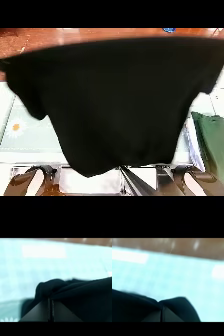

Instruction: Fold the shirts.

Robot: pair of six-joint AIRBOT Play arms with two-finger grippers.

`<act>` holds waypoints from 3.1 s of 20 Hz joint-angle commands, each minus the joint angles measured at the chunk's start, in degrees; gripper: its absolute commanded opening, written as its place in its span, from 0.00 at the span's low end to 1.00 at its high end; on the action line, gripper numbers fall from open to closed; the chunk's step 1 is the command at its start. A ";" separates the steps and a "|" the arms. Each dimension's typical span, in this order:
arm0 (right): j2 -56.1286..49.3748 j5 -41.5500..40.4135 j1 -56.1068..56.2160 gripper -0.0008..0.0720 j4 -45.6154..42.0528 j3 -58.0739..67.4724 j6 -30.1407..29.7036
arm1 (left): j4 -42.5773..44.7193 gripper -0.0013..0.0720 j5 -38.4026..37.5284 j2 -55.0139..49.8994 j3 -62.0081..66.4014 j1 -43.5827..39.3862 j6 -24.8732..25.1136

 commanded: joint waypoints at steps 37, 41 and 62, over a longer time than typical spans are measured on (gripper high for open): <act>-10.97 -9.53 8.63 0.56 15.63 -69.09 1.05 | -0.59 0.04 22.97 -47.87 -10.19 -11.56 6.84; -15.52 -17.18 9.40 0.56 23.89 -69.09 -3.04 | -0.57 0.04 22.60 -47.89 -10.19 -11.56 6.84; -26.77 -5.84 -9.70 0.04 26.10 -33.94 -16.04 | 6.05 0.04 17.75 -30.05 -22.45 -6.75 4.85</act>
